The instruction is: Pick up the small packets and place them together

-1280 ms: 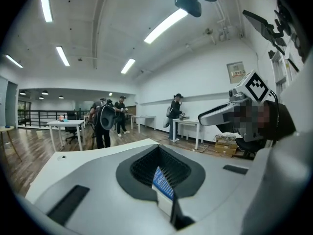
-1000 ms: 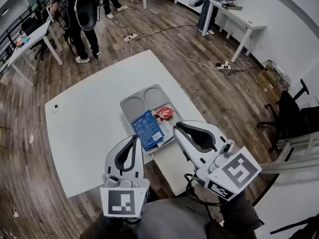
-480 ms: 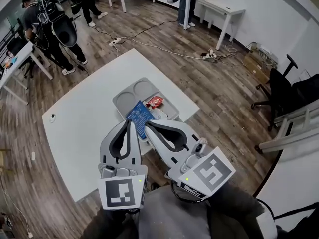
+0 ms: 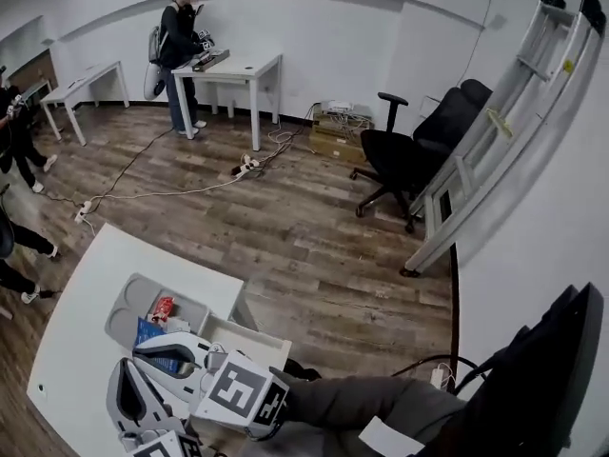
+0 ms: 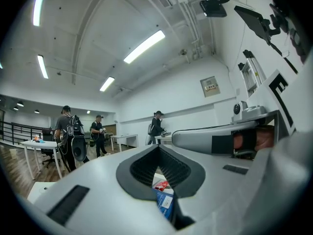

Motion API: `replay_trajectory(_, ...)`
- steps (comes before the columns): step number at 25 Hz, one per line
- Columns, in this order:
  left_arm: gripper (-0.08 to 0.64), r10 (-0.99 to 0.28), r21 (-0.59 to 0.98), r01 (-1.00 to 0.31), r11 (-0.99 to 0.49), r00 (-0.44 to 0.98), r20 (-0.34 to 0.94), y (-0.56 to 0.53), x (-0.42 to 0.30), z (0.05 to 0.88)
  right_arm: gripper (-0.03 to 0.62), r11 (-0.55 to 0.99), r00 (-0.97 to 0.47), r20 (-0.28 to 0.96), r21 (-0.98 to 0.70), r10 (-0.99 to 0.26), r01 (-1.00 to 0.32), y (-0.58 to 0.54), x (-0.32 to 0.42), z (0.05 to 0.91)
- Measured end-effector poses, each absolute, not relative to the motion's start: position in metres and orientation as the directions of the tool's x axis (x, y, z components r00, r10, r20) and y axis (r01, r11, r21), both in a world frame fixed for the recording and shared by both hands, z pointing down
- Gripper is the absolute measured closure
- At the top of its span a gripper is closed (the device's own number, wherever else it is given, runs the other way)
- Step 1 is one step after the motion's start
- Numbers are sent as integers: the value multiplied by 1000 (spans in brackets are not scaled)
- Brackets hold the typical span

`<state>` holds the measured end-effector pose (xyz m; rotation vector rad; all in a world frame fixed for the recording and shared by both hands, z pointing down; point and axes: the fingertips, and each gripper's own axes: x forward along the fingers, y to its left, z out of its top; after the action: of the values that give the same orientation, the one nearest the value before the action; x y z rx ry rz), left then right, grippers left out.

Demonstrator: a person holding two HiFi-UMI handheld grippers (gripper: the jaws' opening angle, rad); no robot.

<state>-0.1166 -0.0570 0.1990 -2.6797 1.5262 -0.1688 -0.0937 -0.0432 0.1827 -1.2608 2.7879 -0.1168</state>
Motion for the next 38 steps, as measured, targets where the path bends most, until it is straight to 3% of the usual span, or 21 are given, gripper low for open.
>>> replay_trajectory(13, 565, -834, -65, -832, -551, 551, 24, -59, -110, 218, 588, 608, -607, -21, -61, -794, -792, -45, -90, 205)
replay_trajectory(16, 565, -819, -67, -817, -573, 574, 2, -65, -95, 211, 588, 569, -565, -68, -63, -822, -820, -54, -74, 199)
replay_trajectory(21, 565, -860, -94, -855, -510, 507, 49, -52, -100, 210, 588, 614, -614, -26, -72, -789, -786, -41, -74, 205)
replay_trajectory(28, 565, -854, -96, -849, -520, 519, 40, -55, -106, 209, 588, 609, -608, -33, -67, -793, -791, -46, -79, 202)
replay_trajectory(38, 565, -865, -105, -865, -491, 498, -58, -68, -107, 176, 588, 599, -597, -53, -53, -801, -799, -54, -74, 198)
